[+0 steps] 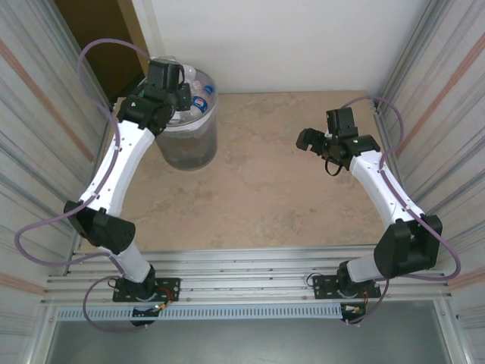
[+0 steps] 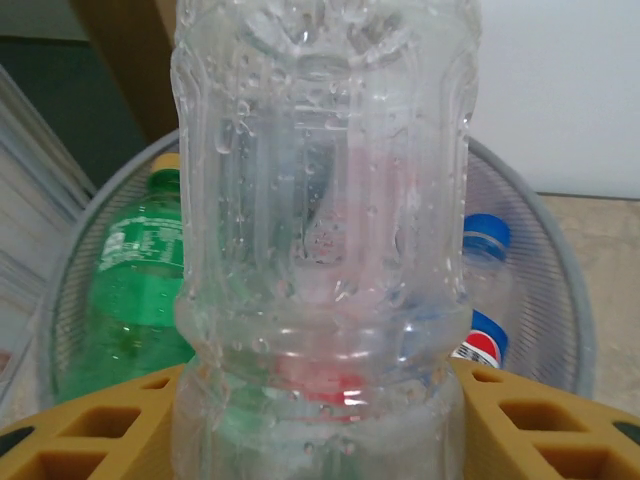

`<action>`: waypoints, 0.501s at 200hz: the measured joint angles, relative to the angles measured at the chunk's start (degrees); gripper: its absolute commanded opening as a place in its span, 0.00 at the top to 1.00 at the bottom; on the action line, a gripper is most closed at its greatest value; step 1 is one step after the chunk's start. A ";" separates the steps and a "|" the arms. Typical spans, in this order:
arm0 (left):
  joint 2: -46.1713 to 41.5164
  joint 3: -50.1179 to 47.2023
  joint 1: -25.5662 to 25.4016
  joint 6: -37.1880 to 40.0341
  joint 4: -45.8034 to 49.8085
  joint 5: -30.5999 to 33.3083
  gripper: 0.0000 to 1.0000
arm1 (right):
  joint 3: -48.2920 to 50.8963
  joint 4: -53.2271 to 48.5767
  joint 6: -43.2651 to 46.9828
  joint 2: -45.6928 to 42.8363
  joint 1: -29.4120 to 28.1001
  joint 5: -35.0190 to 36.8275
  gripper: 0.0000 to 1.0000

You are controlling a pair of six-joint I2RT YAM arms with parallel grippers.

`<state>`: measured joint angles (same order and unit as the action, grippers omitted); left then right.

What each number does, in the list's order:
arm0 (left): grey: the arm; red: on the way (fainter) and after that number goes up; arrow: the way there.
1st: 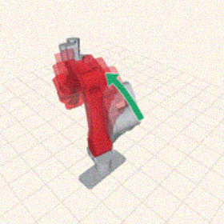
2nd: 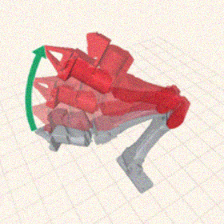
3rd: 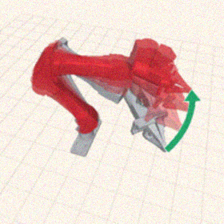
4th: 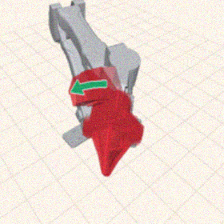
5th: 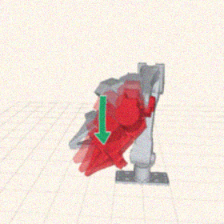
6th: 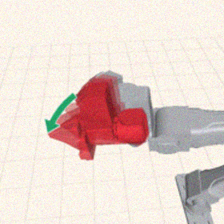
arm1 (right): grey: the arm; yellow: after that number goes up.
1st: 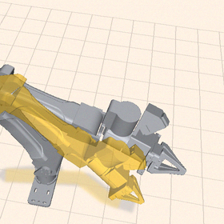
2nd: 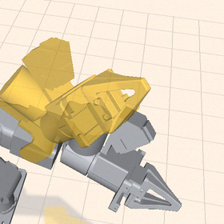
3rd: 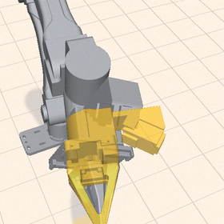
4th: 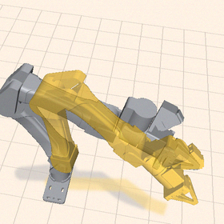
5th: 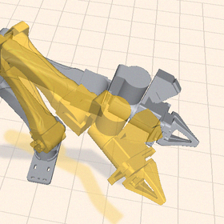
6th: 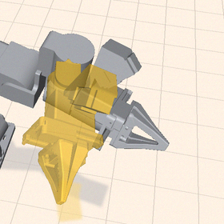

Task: Put the plastic bottles in the bin

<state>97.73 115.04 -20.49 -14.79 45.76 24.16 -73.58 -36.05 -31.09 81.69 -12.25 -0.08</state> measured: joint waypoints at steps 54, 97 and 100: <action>7.50 8.09 3.30 -0.90 3.26 1.03 0.51 | 0.00 0.00 -0.39 0.00 0.00 -1.29 0.02; 11.61 10.78 4.92 -1.46 5.14 0.81 0.36 | 0.00 -0.04 -0.39 0.04 0.00 -1.44 0.02; 11.82 10.95 5.07 -1.66 5.18 0.76 0.36 | 0.00 -0.04 -0.39 0.04 0.00 -1.46 0.02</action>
<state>109.56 125.99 -15.42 -16.45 50.94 24.93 -73.58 -36.10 -31.48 81.73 -12.25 -1.54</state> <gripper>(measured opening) 0.621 0.977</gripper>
